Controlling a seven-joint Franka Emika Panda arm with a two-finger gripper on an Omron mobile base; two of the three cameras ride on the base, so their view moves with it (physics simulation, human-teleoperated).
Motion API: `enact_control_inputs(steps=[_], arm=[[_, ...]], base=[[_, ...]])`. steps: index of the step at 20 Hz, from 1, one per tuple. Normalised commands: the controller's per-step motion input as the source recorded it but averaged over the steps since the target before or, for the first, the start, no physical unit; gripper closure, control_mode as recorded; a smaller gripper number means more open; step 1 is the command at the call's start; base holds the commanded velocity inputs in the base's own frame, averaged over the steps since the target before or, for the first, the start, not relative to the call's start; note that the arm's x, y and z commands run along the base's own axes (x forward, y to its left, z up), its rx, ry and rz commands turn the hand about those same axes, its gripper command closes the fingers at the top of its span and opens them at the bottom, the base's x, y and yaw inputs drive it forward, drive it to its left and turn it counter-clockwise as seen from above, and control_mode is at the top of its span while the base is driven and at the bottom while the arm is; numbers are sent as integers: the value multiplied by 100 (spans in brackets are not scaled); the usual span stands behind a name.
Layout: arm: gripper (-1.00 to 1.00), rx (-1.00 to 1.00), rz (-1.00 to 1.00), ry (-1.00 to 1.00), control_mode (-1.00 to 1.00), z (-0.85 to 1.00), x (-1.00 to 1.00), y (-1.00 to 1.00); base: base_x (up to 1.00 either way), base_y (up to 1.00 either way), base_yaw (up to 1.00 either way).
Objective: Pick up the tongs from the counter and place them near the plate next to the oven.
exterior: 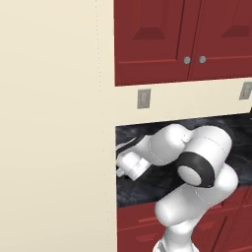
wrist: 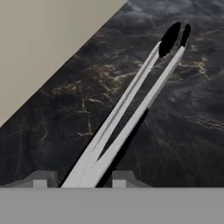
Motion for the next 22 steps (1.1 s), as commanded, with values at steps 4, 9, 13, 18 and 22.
enact_control_inputs(steps=[4,9,13,18,22], arm=[[100,33,-13,18,-100,10,-12,-100],[100,44,-1,1,-100,87,-27,-100],[100,14,0,13,-100,100,-49,-100],[100,-6,-10,35,-100,66,-33,-100],[100,-21,-21,44,-100,7,-42,-100]], base=[[0,0,0],[0,0,0],[0,0,0],[0,0,0],[0,0,0]])
